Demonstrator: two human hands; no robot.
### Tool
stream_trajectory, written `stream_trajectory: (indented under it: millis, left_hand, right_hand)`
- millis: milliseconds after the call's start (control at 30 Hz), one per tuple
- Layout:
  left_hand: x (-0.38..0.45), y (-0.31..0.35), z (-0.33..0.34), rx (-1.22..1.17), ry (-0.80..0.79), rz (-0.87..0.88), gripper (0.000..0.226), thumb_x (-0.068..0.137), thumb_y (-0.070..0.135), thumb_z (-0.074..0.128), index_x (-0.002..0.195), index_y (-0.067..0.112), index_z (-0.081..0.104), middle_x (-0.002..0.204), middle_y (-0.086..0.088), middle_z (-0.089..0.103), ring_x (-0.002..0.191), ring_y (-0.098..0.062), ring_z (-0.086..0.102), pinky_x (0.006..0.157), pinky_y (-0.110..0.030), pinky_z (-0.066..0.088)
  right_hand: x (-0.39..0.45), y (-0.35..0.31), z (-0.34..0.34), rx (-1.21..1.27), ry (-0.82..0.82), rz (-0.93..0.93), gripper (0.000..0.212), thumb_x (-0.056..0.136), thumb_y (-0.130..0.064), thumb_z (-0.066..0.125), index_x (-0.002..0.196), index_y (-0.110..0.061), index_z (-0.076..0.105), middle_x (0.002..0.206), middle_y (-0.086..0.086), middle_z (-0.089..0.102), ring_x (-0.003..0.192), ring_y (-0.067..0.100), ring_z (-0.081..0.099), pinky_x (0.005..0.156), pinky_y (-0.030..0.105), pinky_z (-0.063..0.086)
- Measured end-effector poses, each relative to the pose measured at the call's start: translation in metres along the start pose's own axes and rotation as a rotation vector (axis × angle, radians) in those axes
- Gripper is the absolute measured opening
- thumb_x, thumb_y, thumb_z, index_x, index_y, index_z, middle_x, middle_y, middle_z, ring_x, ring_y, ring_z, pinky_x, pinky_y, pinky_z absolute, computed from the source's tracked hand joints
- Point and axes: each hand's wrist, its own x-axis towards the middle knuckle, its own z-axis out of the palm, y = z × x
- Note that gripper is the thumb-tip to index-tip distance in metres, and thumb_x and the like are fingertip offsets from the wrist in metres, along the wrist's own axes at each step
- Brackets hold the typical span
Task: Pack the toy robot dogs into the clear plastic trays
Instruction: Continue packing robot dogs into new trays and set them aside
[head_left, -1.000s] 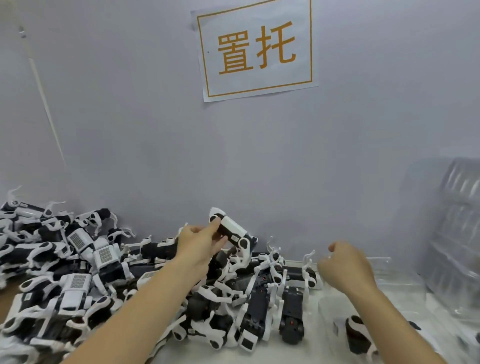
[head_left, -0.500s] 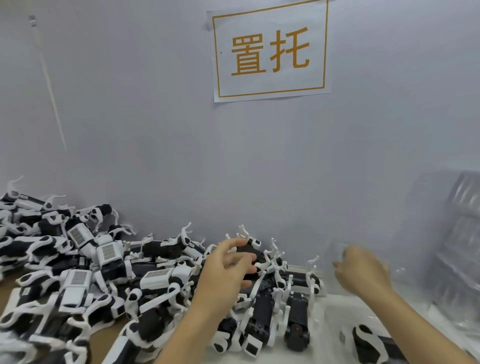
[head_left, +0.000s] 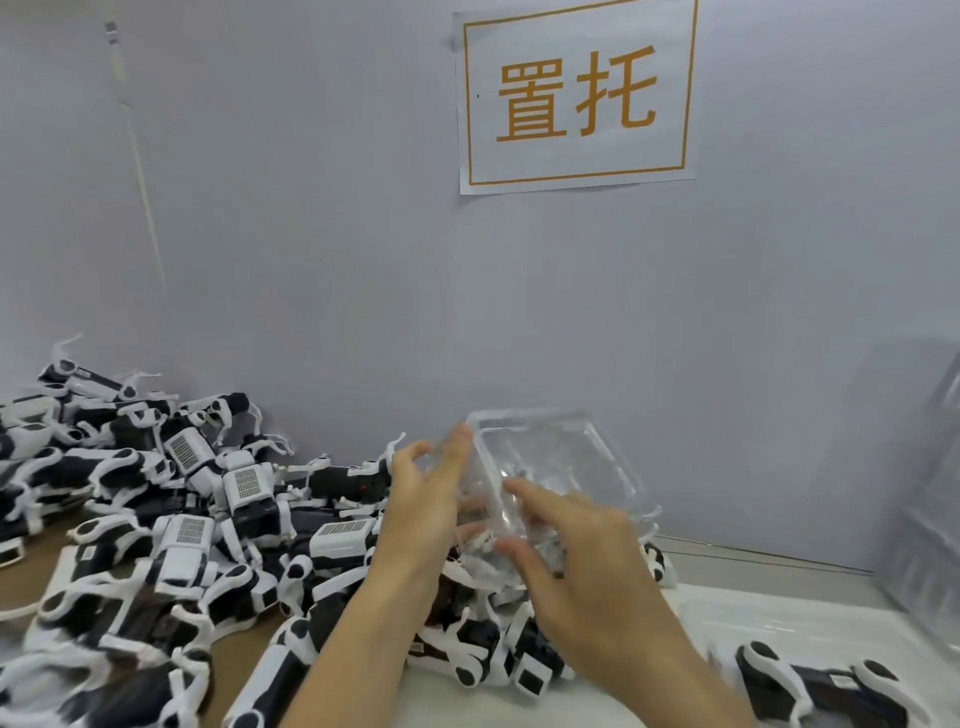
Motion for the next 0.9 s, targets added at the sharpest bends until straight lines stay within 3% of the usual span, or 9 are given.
stream_trajectory:
  millis: [100, 200, 300, 367, 433, 633, 800, 900]
  left_hand:
    - [0.003, -0.002, -0.001, -0.185, 0.054, -0.035, 0.041, 0.094, 0.029, 0.065, 0.125, 0.002, 0.055, 0.102, -0.014, 0.072, 0.078, -0.023, 0.074, 0.064, -0.031, 0.059]
    - [0.0, -0.006, 0.004, -0.238, -0.06, -0.04, 0.018, 0.095, 0.018, 0.061, 0.098, 0.003, 0.07, 0.083, -0.008, 0.07, 0.074, -0.019, 0.067, 0.071, -0.034, 0.06]
    - [-0.005, -0.01, 0.014, -0.214, -0.095, 0.0, 0.015, 0.096, 0.012, 0.058, 0.093, 0.003, 0.07, 0.074, -0.004, 0.071, 0.07, -0.014, 0.069, 0.067, -0.027, 0.058]
    - [-0.008, -0.012, 0.018, -0.171, -0.08, 0.051, 0.013, 0.094, 0.011, 0.06, 0.093, 0.002, 0.069, 0.075, -0.006, 0.074, 0.072, -0.016, 0.071, 0.068, -0.026, 0.058]
    - [-0.009, -0.013, 0.019, -0.11, -0.098, 0.106, 0.012, 0.092, 0.012, 0.062, 0.093, 0.003, 0.07, 0.079, -0.008, 0.075, 0.075, -0.017, 0.073, 0.068, -0.024, 0.058]
    - [-0.01, -0.016, 0.021, -0.077, -0.153, 0.169, 0.021, 0.083, 0.02, 0.066, 0.093, 0.002, 0.069, 0.081, -0.012, 0.076, 0.07, -0.021, 0.074, 0.066, -0.022, 0.057]
    - [-0.01, -0.017, 0.021, -0.129, -0.152, 0.185, 0.025, 0.077, 0.022, 0.068, 0.09, 0.001, 0.069, 0.079, -0.013, 0.075, 0.069, -0.021, 0.073, 0.066, -0.022, 0.058]
    - [-0.01, -0.017, 0.02, -0.122, -0.122, 0.187, 0.013, 0.083, 0.015, 0.066, 0.086, 0.003, 0.069, 0.075, -0.012, 0.074, 0.065, -0.019, 0.071, 0.064, -0.022, 0.057]
  right_hand:
    - [0.001, 0.011, -0.004, 0.143, 0.1, 0.067, 0.044, 0.091, -0.015, 0.068, 0.133, -0.029, 0.059, 0.097, -0.031, 0.064, 0.101, -0.015, 0.055, 0.084, 0.004, 0.043]
    - [0.002, 0.022, -0.011, 0.198, 0.174, 0.126, 0.043, 0.091, -0.01, 0.068, 0.126, -0.033, 0.061, 0.103, -0.02, 0.067, 0.101, -0.017, 0.055, 0.078, -0.004, 0.038]
    - [0.0, 0.028, -0.016, 0.252, 0.186, 0.16, 0.035, 0.09, -0.013, 0.069, 0.108, -0.042, 0.062, 0.093, -0.022, 0.069, 0.098, -0.015, 0.058, 0.076, 0.001, 0.043]
    - [0.0, 0.031, -0.018, 0.288, 0.188, 0.197, 0.024, 0.088, -0.024, 0.071, 0.103, -0.041, 0.061, 0.091, -0.018, 0.07, 0.094, -0.007, 0.062, 0.076, 0.011, 0.048]
    - [0.001, 0.035, -0.018, 0.311, 0.22, 0.231, 0.021, 0.085, -0.031, 0.074, 0.1, -0.038, 0.062, 0.089, -0.012, 0.071, 0.087, -0.002, 0.065, 0.073, 0.012, 0.049]
    - [0.003, 0.041, -0.021, 0.385, 0.281, 0.286, 0.017, 0.087, -0.022, 0.074, 0.096, -0.033, 0.065, 0.082, -0.02, 0.072, 0.079, -0.002, 0.067, 0.067, 0.01, 0.048]
    - [0.004, 0.043, -0.023, 0.448, 0.305, 0.306, 0.017, 0.089, -0.017, 0.072, 0.096, -0.032, 0.067, 0.085, -0.013, 0.075, 0.083, -0.001, 0.069, 0.075, 0.022, 0.049]
    - [0.004, 0.044, -0.026, 0.456, 0.315, 0.315, 0.017, 0.09, -0.017, 0.071, 0.097, -0.032, 0.068, 0.086, -0.011, 0.076, 0.084, 0.0, 0.07, 0.077, 0.026, 0.051]
